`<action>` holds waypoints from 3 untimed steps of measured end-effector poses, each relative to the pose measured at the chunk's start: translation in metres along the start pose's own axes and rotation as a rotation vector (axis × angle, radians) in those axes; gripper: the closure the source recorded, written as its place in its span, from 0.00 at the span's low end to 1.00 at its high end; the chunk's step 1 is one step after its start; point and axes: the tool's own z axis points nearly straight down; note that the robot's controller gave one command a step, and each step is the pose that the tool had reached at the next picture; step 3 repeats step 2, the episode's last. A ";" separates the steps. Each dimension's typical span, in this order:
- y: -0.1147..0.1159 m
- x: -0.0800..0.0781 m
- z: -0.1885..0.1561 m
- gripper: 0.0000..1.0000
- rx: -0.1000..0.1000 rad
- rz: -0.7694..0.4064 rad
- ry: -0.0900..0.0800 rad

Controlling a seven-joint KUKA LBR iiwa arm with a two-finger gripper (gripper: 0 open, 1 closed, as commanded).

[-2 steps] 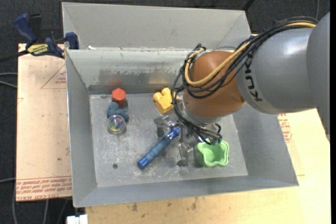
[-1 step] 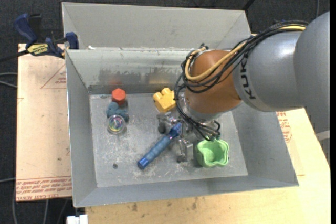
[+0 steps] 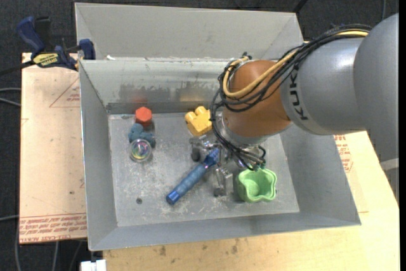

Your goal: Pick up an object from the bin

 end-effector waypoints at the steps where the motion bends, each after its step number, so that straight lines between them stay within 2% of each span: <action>1: 0.000 0.000 -0.001 1.00 0.000 0.000 -0.001; 2: 0.000 -0.003 -0.098 1.00 0.004 0.002 -0.006; 3: 0.000 -0.003 -0.098 1.00 0.004 0.002 -0.006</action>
Offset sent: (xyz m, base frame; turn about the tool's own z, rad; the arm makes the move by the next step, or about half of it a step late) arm 0.0000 0.0000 0.0000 0.0000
